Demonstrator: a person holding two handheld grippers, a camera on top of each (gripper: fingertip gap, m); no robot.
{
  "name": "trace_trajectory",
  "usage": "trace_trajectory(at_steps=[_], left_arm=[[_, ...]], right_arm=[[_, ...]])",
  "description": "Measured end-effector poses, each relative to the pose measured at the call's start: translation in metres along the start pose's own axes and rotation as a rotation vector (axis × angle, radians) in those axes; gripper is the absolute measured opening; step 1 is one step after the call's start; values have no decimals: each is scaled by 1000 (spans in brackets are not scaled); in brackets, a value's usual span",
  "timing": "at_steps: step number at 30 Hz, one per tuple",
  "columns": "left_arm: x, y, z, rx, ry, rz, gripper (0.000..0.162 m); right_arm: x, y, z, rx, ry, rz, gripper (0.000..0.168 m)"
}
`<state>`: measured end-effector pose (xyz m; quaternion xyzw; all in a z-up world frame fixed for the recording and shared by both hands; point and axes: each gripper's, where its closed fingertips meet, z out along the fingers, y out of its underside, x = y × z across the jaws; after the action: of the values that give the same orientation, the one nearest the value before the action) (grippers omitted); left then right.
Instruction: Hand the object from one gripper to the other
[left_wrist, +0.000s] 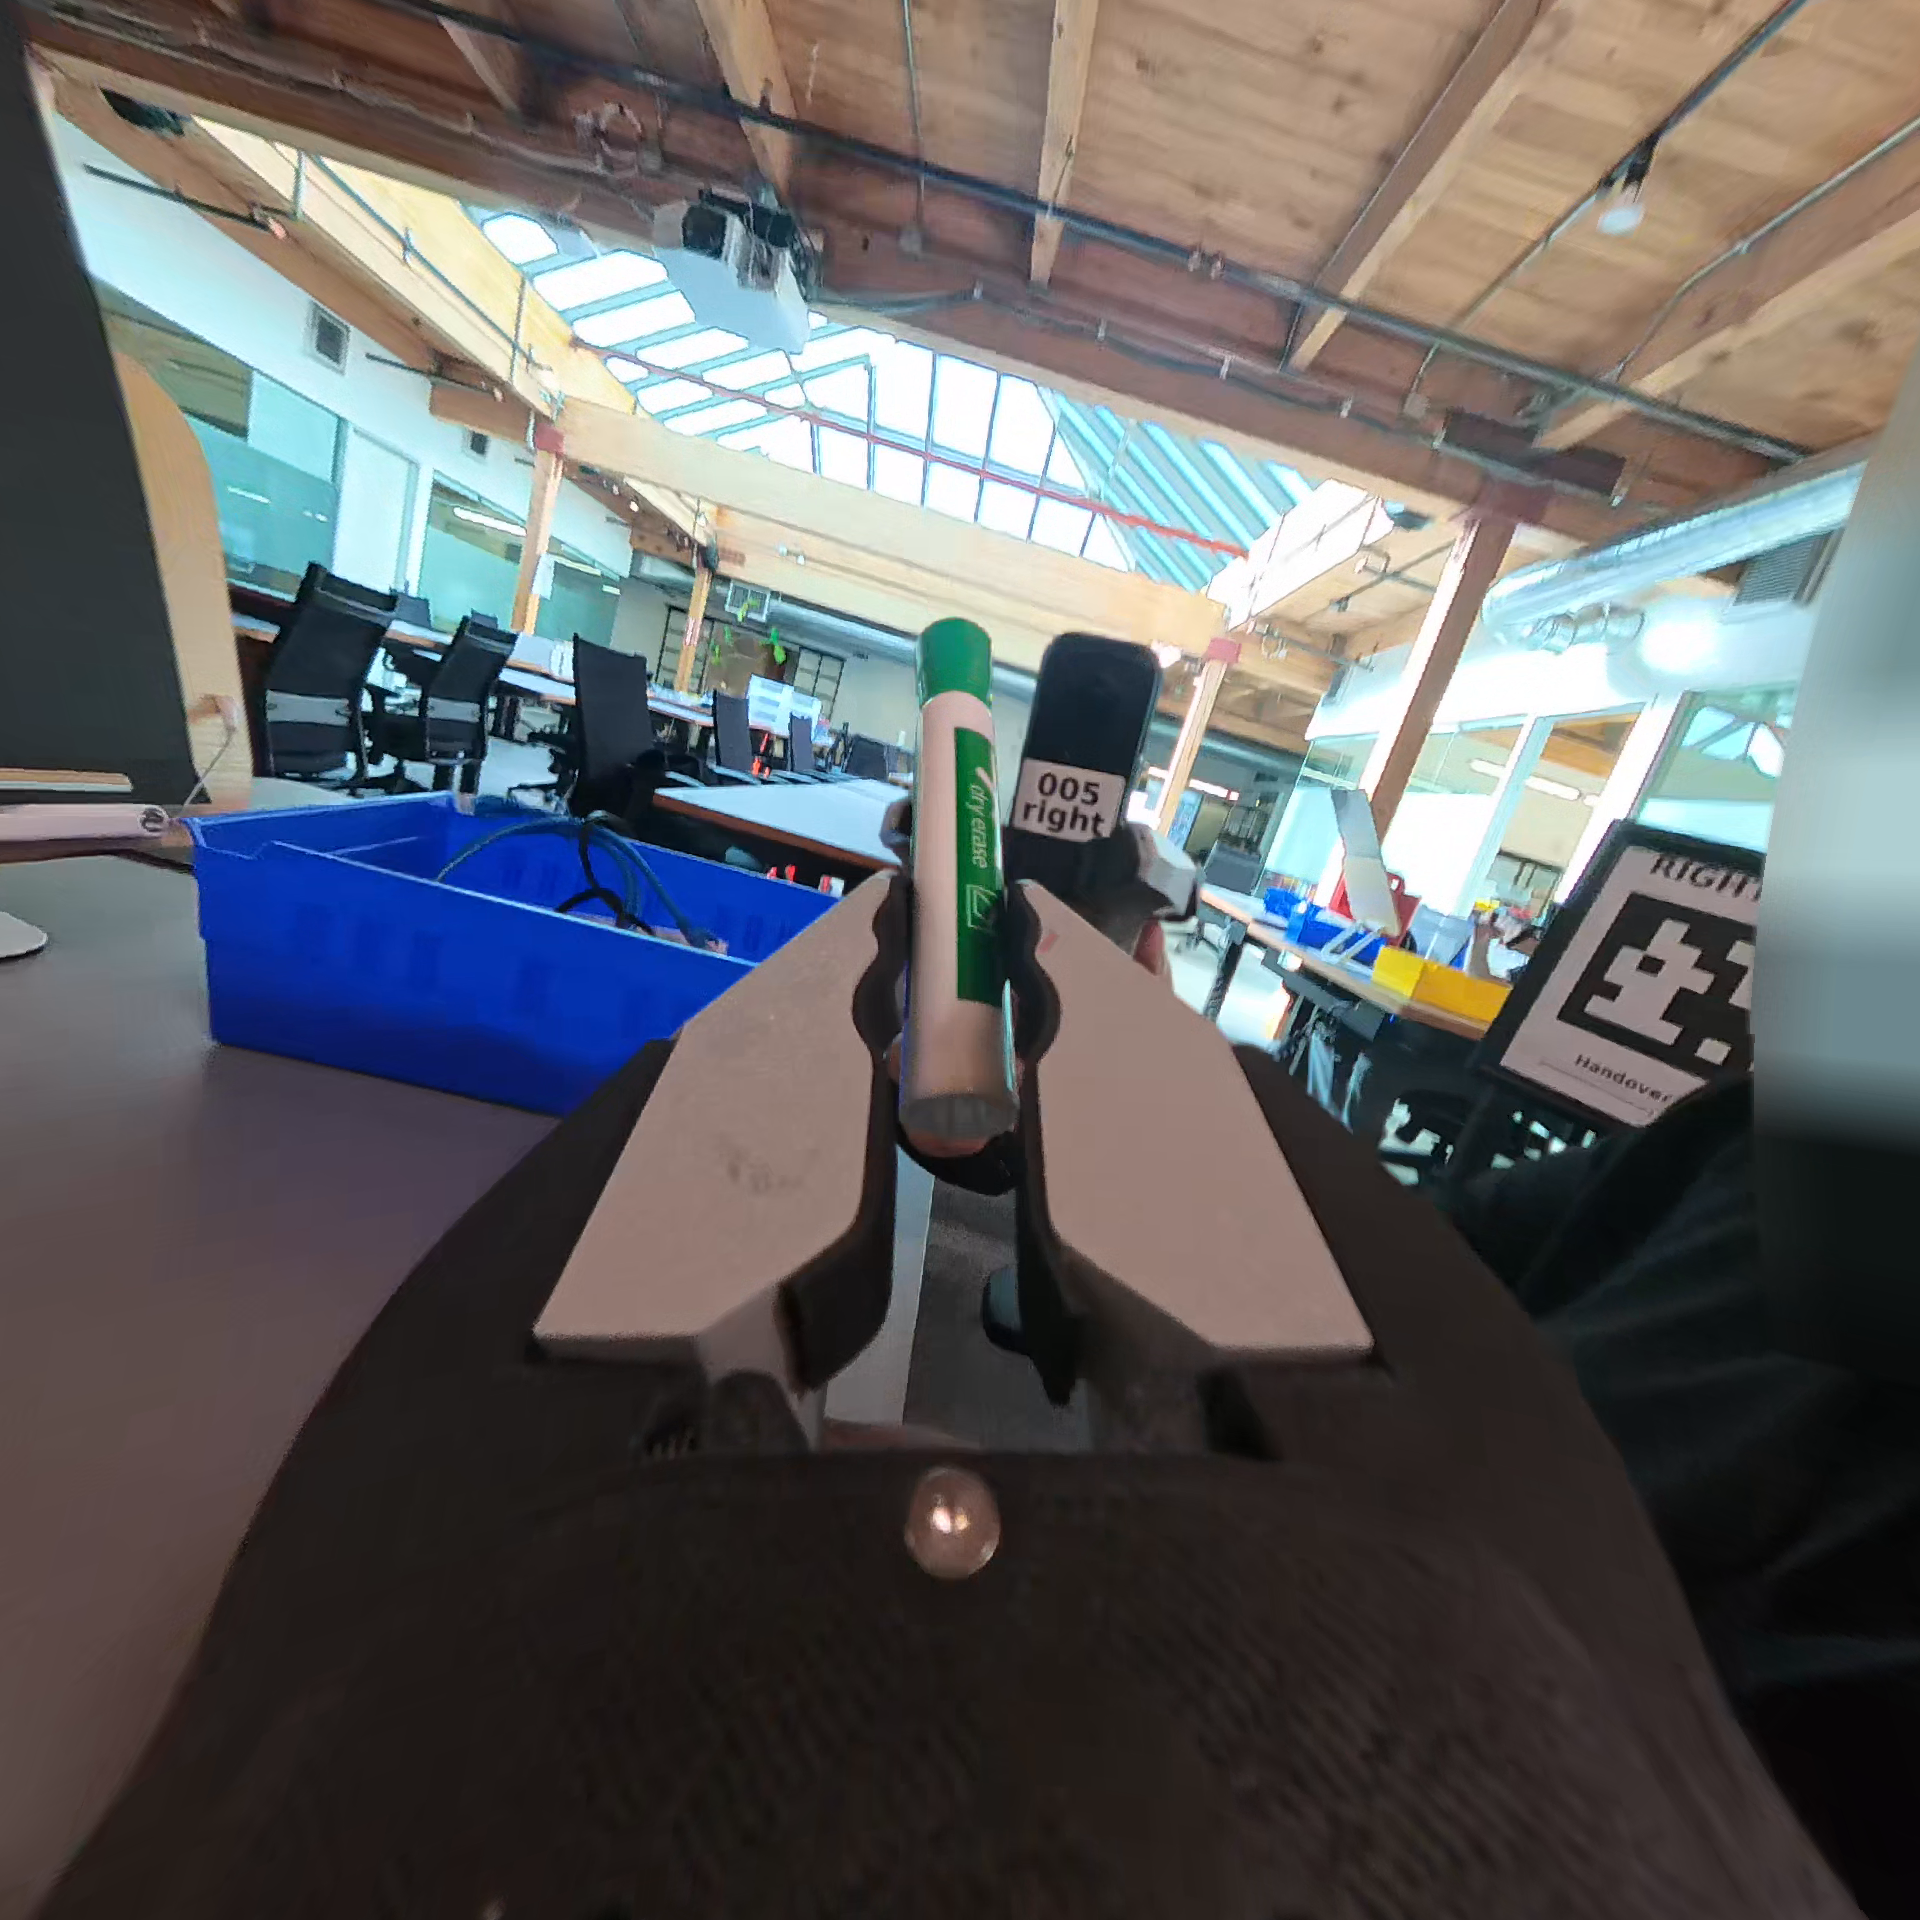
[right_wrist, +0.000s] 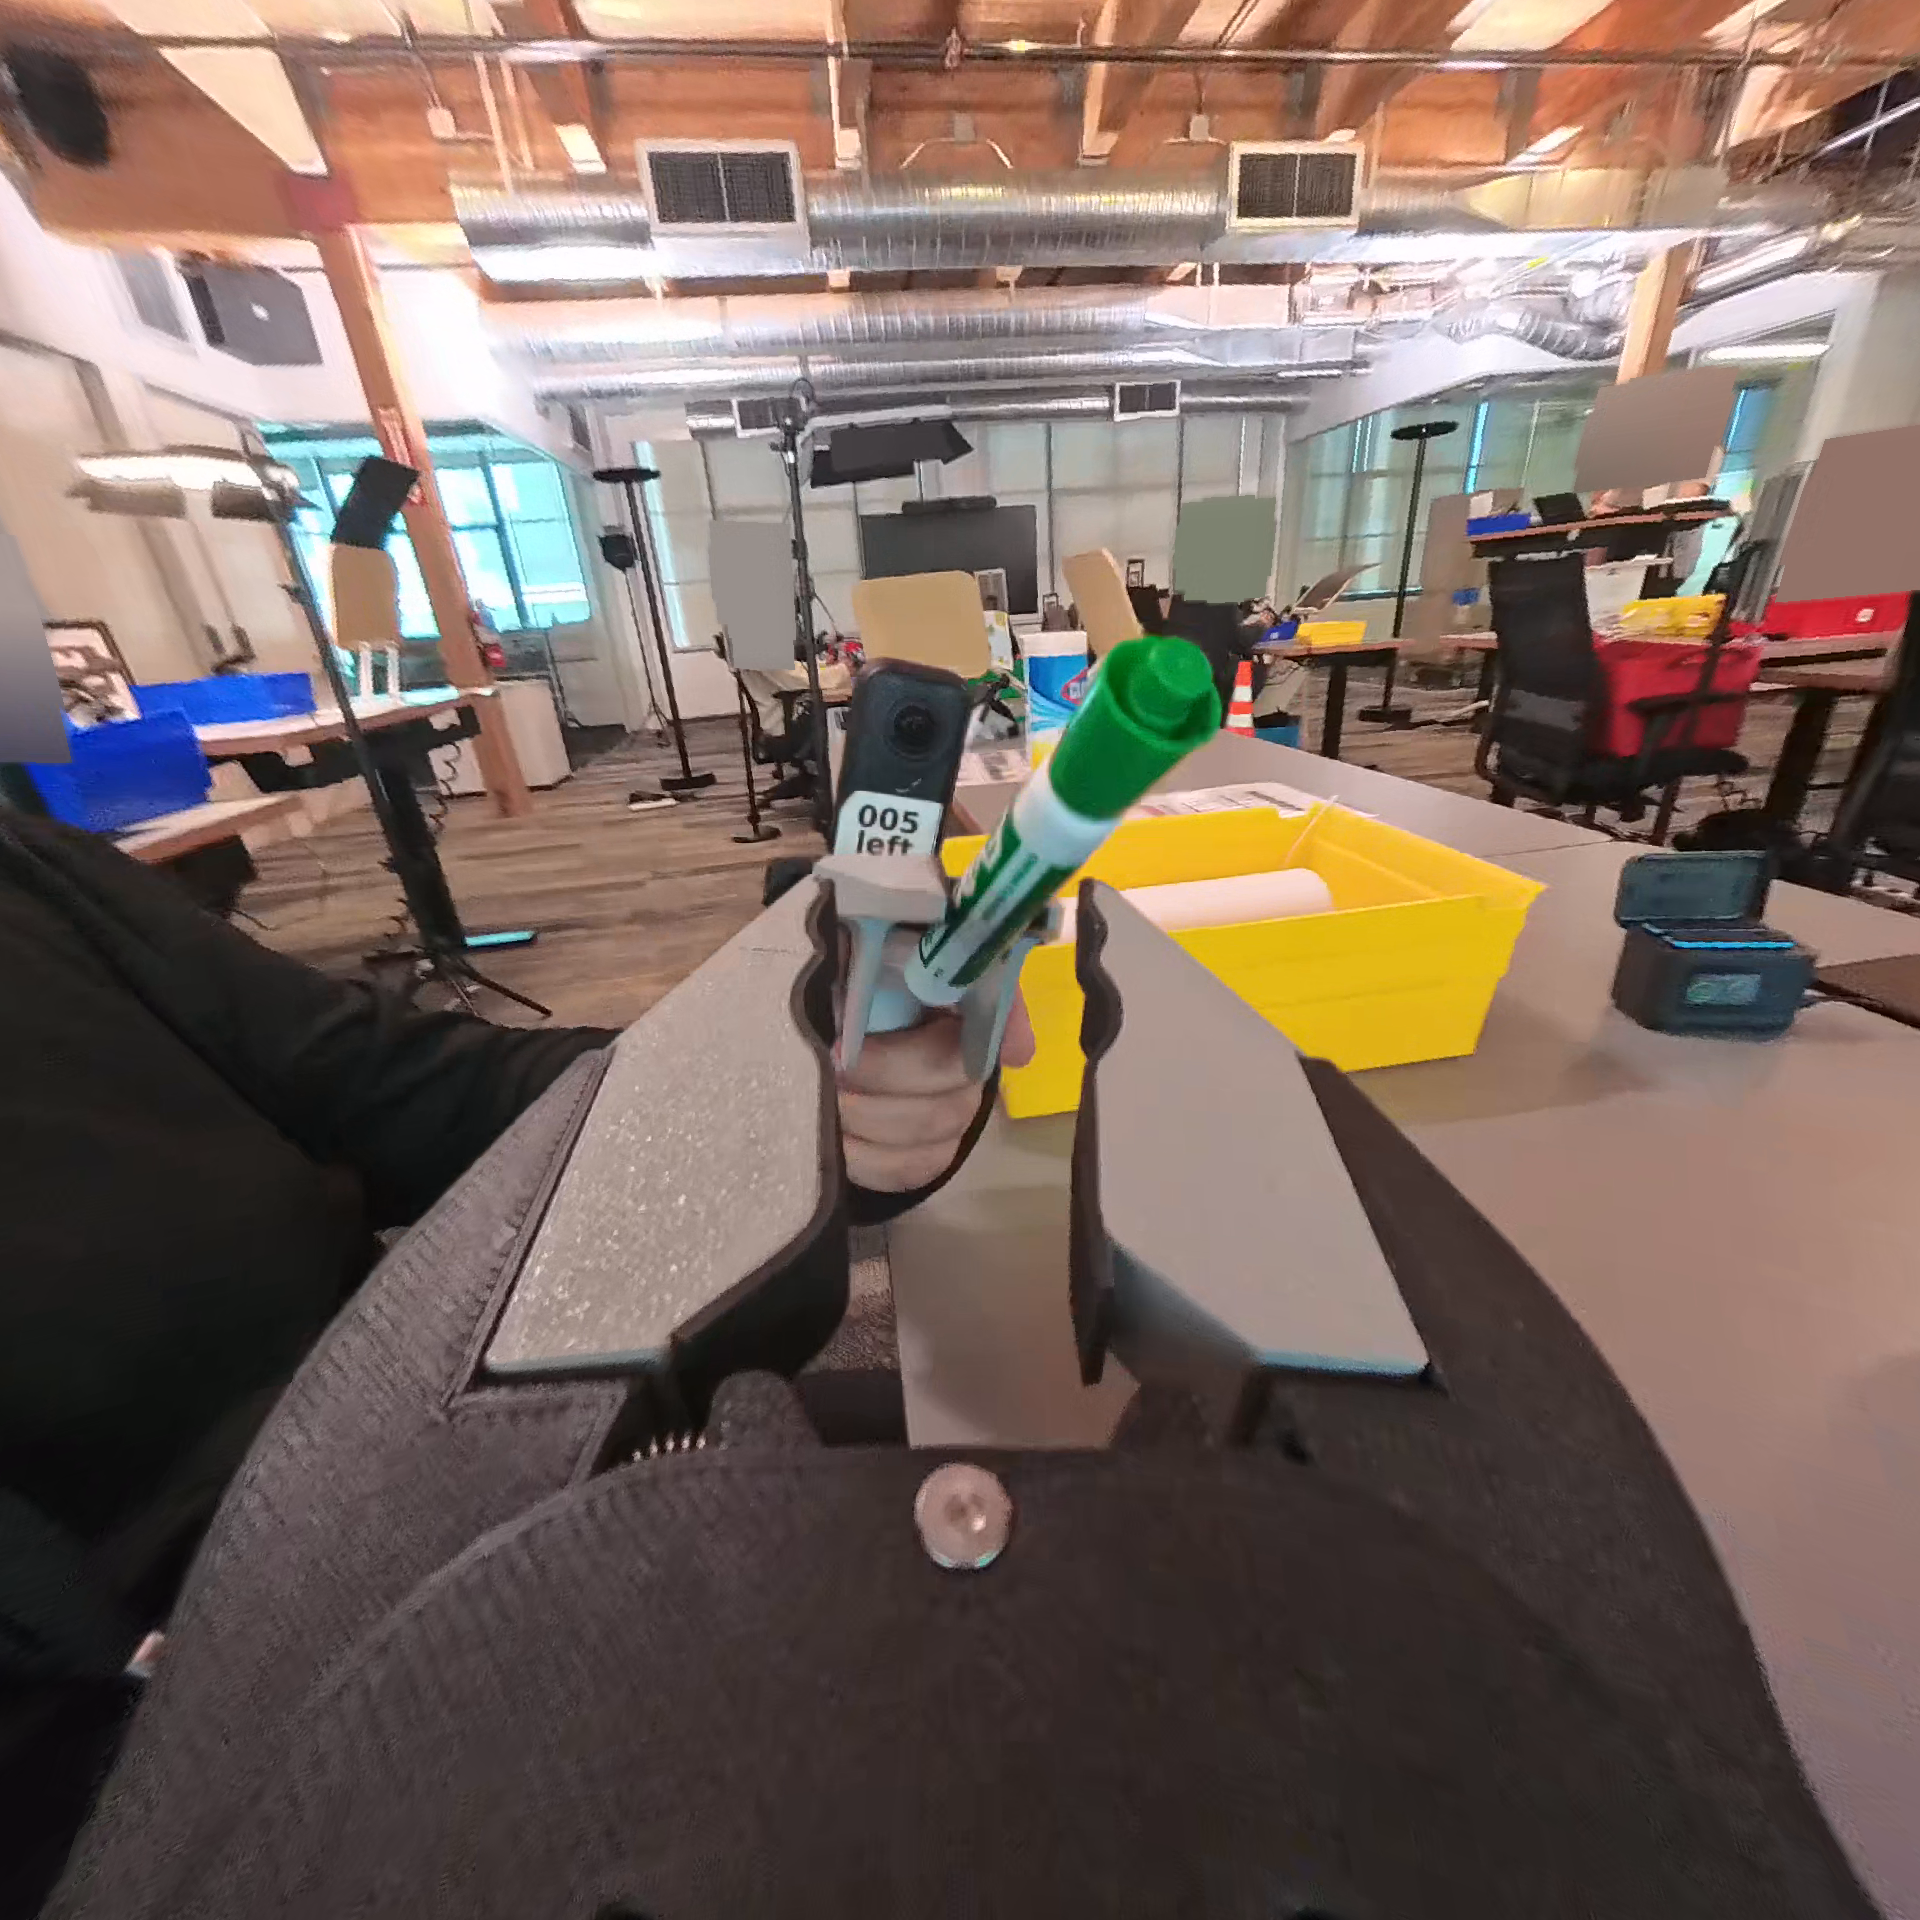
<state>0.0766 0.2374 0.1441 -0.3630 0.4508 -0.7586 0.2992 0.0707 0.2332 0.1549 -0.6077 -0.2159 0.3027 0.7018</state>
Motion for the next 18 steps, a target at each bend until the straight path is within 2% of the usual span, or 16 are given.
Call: trace_trajectory(at_steps=[2, 4, 5, 10, 13, 18], left_arm=[[4, 9, 5, -34, 2, 36, 16], [6, 20, 9, -77, 5, 60, 16], [4, 23, 10, -89, -12, 58, 16], [-15, 38, 10, -197, -109, -4, 18], [-30, 43, 2, -283, -194, 25, 30], [-32, 34, 0, -280, -253, 86, 31]], right_arm=[[3, 1, 2, 14, 9, 34, 39], [5, 4, 3, 13, 2, 75, 21], [7, 6, 2, 8, 0, 92, 18], [25, 11, -7, -55, 35, 276, 15], [45, 20, -20, -140, 143, 162, 16], [57, 75, -32, -567, 260, -145, 17]])
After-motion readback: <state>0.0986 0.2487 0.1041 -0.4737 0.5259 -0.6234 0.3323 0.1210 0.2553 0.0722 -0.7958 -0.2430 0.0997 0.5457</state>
